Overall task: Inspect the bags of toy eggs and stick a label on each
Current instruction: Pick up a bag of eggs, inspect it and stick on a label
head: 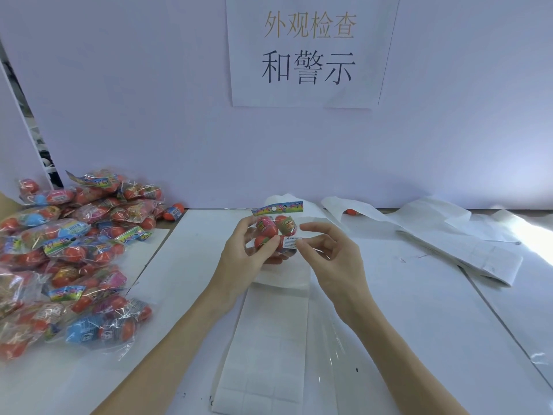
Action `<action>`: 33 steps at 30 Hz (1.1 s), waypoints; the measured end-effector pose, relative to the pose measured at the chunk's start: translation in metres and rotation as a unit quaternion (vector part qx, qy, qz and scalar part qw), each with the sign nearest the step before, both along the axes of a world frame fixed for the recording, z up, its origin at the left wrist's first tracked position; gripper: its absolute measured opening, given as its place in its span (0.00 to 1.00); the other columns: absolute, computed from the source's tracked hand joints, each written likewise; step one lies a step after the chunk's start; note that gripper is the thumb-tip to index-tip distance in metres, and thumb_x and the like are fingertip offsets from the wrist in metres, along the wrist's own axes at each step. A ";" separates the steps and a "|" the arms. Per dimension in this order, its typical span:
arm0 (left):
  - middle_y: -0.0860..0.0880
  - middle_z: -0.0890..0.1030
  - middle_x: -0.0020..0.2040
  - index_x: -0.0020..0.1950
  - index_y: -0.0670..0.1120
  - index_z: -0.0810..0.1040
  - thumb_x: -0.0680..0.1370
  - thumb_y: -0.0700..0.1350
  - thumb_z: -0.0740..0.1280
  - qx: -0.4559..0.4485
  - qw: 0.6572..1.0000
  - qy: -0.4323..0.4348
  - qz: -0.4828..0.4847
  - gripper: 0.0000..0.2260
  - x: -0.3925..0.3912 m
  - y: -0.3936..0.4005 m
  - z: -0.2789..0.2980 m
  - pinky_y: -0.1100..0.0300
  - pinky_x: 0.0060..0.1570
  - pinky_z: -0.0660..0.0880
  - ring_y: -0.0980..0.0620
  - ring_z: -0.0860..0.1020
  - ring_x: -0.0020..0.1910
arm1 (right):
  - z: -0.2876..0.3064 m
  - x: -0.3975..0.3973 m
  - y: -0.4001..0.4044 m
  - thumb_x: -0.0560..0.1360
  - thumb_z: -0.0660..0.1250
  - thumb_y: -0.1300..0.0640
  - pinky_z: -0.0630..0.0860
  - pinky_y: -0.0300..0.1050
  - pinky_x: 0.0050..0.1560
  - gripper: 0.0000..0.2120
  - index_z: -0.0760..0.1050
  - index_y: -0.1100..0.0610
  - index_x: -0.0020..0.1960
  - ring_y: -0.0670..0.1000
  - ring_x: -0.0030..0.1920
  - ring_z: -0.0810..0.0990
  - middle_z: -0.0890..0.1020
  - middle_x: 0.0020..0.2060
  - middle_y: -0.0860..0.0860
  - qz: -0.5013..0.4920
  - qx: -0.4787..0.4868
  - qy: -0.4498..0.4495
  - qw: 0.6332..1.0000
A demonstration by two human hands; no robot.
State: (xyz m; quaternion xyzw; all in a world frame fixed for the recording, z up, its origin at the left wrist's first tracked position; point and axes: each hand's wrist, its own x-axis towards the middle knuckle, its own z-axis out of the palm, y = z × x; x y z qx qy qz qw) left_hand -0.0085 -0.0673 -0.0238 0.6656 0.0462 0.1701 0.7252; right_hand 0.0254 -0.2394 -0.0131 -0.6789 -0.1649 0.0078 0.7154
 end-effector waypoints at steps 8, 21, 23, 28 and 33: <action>0.48 0.83 0.64 0.68 0.53 0.75 0.71 0.51 0.80 0.008 1.000 0.010 -0.003 0.28 0.000 -0.001 -0.001 0.50 0.51 0.85 0.44 0.86 0.56 | 0.001 -0.001 0.000 0.78 0.73 0.65 0.79 0.34 0.50 0.11 0.82 0.51 0.55 0.46 0.48 0.87 0.87 0.39 0.50 -0.003 -0.021 -0.028 0.999; 0.47 0.83 0.64 0.69 0.53 0.74 0.72 0.47 0.81 0.033 0.999 -0.006 0.001 0.28 0.000 0.002 -0.003 0.51 0.51 0.85 0.45 0.86 0.55 | -0.001 -0.004 0.000 0.78 0.72 0.65 0.80 0.39 0.57 0.12 0.80 0.51 0.57 0.43 0.49 0.86 0.87 0.40 0.47 -0.027 -0.099 -0.099 0.990; 0.48 0.82 0.64 0.69 0.53 0.74 0.70 0.50 0.81 0.048 0.999 -0.002 0.009 0.30 0.001 0.001 -0.004 0.51 0.54 0.84 0.47 0.87 0.54 | -0.002 -0.004 -0.001 0.80 0.70 0.63 0.77 0.33 0.54 0.11 0.78 0.51 0.59 0.38 0.49 0.84 0.85 0.41 0.42 -0.065 -0.166 -0.152 0.972; 0.49 0.83 0.63 0.68 0.53 0.74 0.73 0.46 0.81 0.062 0.998 -0.011 0.015 0.26 0.002 0.001 -0.005 0.62 0.49 0.82 0.52 0.87 0.53 | -0.002 -0.002 -0.003 0.83 0.66 0.60 0.77 0.30 0.50 0.07 0.77 0.54 0.60 0.40 0.50 0.82 0.84 0.54 0.47 -0.163 -0.182 -0.197 0.949; 0.47 0.85 0.60 0.69 0.50 0.74 0.74 0.46 0.80 0.009 0.999 -0.030 -0.011 0.26 0.000 0.001 0.000 0.54 0.49 0.84 0.41 0.88 0.47 | 0.007 -0.002 -0.003 0.81 0.68 0.47 0.79 0.36 0.44 0.11 0.82 0.52 0.57 0.45 0.42 0.86 0.87 0.43 0.47 -0.071 -0.089 -0.005 0.993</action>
